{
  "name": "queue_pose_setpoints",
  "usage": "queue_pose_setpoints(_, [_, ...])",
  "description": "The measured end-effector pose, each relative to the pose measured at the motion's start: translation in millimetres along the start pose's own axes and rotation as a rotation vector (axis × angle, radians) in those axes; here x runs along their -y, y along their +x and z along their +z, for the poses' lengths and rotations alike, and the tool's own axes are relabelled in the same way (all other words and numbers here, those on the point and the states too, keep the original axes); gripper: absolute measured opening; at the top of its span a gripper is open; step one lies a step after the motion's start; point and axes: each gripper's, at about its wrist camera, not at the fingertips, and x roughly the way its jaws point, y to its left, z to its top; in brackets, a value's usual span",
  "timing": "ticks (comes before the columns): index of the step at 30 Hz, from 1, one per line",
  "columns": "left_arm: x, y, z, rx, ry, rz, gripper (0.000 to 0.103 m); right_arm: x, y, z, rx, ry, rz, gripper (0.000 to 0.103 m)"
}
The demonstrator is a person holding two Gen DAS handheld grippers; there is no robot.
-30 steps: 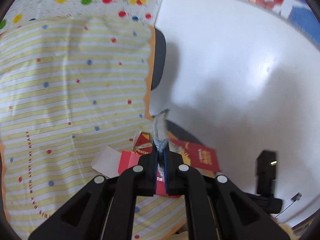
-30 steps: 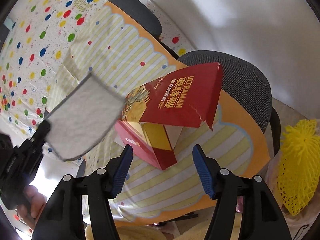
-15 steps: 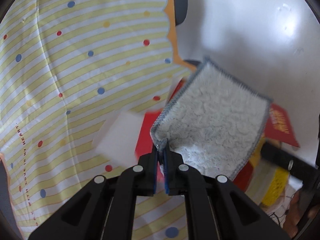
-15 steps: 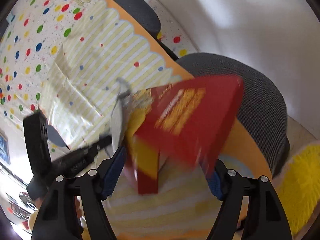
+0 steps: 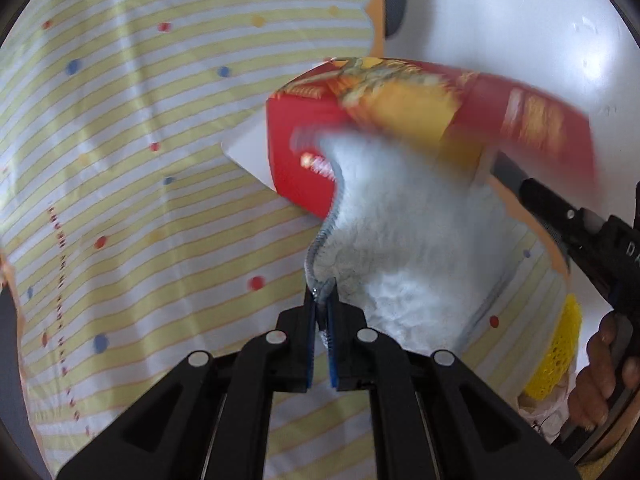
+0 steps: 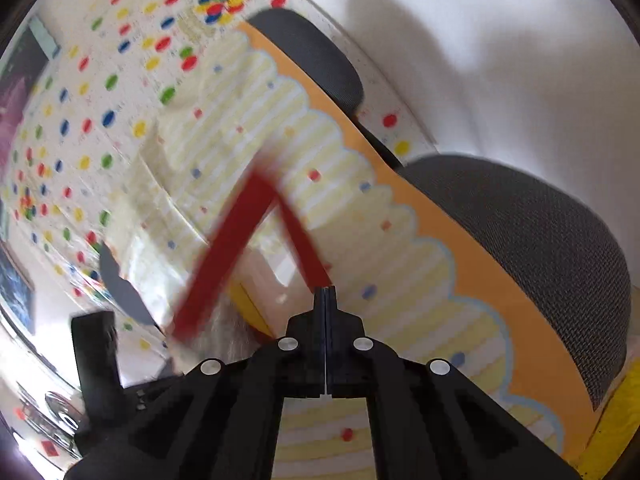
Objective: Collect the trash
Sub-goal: 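Lift the red box with the right gripper while the left gripper holds the grey cloth, then carry cloth and red box to the pink bin and open both grippers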
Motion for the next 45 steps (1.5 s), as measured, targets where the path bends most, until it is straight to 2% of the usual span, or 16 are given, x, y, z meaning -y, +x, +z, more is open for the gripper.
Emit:
queue_pose_setpoints(4, [-19.3, -29.4, -7.7, 0.04, -0.045, 0.003, 0.003, -19.9, -3.8, 0.1, -0.07, -0.052, -0.063, 0.007])
queue_pose_setpoints(5, [-25.0, -39.5, -10.8, 0.053, -0.052, 0.0, 0.003, -20.1, -6.4, -4.4, -0.079, -0.049, -0.089, 0.014])
queue_pose_setpoints(8, [-33.1, -59.5, -18.2, 0.078, -0.057, 0.03, 0.003, -13.4, -19.2, -19.8, -0.104, -0.01, -0.126, 0.051])
queue_pose_setpoints(10, [-40.7, -68.7, -19.3, 0.093, -0.063, 0.051, 0.003, -8.8, -30.2, -29.3, -0.12, 0.003, -0.18, 0.052])
queue_pose_setpoints(12, [-44.8, -72.7, -18.3, 0.096, -0.063, 0.07, 0.003, -10.4, -47.9, -32.8, -0.089, -0.003, -0.22, 0.052])
queue_pose_setpoints(16, [-55.1, -82.7, -18.2, 0.117, -0.062, 0.105, 0.003, -28.7, -65.1, -20.3, -0.024, -0.037, -0.161, 0.057])
queue_pose_setpoints(18, [-61.3, -88.1, -17.1, 0.129, -0.073, 0.106, 0.003, -38.4, -60.2, -8.9, -0.022, -0.061, -0.1, 0.078])
queue_pose_setpoints(20, [-64.1, -89.7, -13.1, 0.138, -0.083, 0.104, 0.003, -40.5, -37.3, 5.2, -0.067, -0.062, -0.069, 0.085])
queue_pose_setpoints(24, [-65.9, -84.0, -5.3, 0.141, -0.091, 0.096, 0.003, -31.9, 13.1, 20.2, -0.166, -0.021, -0.041, 0.087])
queue_pose_setpoints(31, [-68.9, -64.0, 6.4, 0.125, -0.088, 0.105, 0.003, -21.0, 82.2, 21.1, -0.312, 0.05, 0.009, 0.087])
queue_pose_setpoints(34, [-73.3, -59.7, 8.0, 0.12, -0.099, 0.106, 0.003, -24.5, 94.3, 13.9, -0.326, 0.047, 0.001, 0.087])
queue_pose_setpoints(35, [-74.7, -58.8, 7.9, 0.119, -0.103, 0.105, 0.003, -26.2, 95.5, 12.3, -0.325, 0.047, 0.004, 0.084])
queue_pose_setpoints(36, [-75.8, -58.3, 7.4, 0.118, -0.105, 0.104, 0.003, -28.8, 96.0, 10.2, -0.32, 0.046, 0.003, 0.071])
queue_pose_setpoints(40, [-77.4, -58.8, 4.3, 0.117, -0.108, 0.097, 0.003, -42.6, 83.2, 5.9, -0.266, 0.019, -0.005, 0.047])
queue_pose_setpoints(42, [-77.3, -61.8, 2.6, 0.121, -0.109, 0.093, 0.003, -51.1, 67.1, 5.2, -0.218, -0.004, -0.023, 0.028])
queue_pose_setpoints(45, [-75.0, -68.2, -0.4, 0.129, -0.111, 0.085, 0.003, -61.8, 38.3, 2.0, -0.168, -0.017, -0.055, 0.016])
